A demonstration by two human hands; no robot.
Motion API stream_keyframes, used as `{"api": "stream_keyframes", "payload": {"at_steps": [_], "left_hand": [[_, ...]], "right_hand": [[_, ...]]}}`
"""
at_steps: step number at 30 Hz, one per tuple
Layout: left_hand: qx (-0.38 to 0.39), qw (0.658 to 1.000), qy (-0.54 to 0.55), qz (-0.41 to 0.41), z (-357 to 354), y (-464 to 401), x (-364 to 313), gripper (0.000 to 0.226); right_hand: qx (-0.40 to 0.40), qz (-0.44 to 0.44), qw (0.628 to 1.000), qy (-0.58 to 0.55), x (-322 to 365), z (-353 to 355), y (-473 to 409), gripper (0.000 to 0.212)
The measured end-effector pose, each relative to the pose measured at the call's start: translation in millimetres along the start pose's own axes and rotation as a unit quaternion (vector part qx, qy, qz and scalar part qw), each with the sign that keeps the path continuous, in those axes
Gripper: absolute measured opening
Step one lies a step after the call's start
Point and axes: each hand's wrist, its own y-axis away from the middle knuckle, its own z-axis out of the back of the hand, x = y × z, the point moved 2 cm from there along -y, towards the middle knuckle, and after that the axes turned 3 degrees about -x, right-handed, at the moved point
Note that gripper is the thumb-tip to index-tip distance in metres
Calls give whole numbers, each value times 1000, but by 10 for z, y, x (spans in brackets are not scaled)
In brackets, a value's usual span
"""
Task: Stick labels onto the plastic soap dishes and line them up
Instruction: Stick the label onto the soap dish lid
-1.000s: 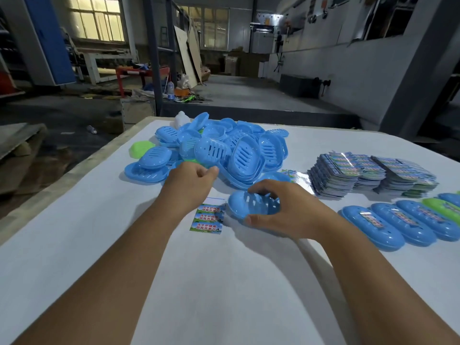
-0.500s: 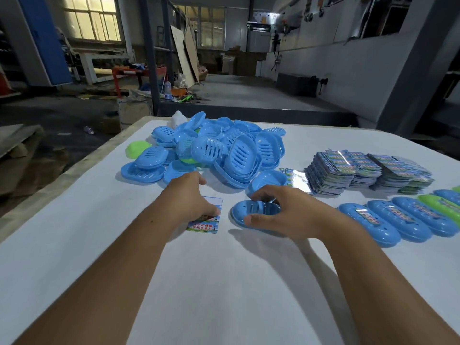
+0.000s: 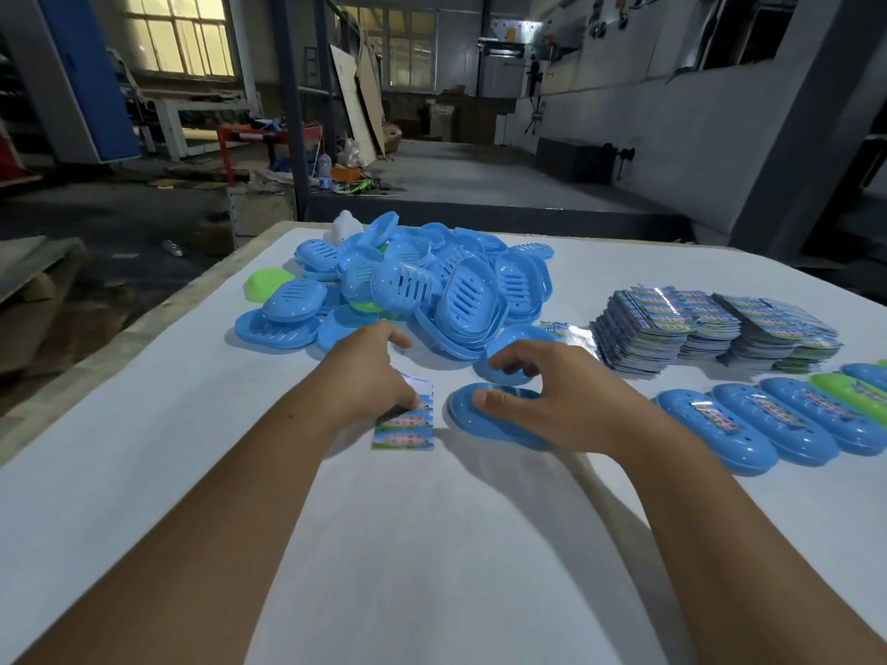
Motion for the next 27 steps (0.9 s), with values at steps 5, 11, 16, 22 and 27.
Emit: {"api": "stream_keyframes", "payload": {"at_steps": [5, 11, 16, 22, 27], "left_hand": [[62, 980, 179, 65, -17, 70, 9, 48], [36, 975, 219, -24, 78, 46, -190, 22], [40, 957, 284, -42, 57, 38, -257, 15], [25, 962, 267, -59, 12, 78, -294, 20], [24, 963, 257, -80, 27, 120, -312, 28]], "right_hand": [[-71, 5, 997, -37, -1, -38, -46, 24], [-84, 0, 985, -152, 153, -145, -57, 33], [-62, -28, 949, -308, 235, -146, -75, 23], [-107, -75, 915, -381, 194, -72, -103, 29], [-98, -92, 908, -398, 193, -74, -108, 33]]}}
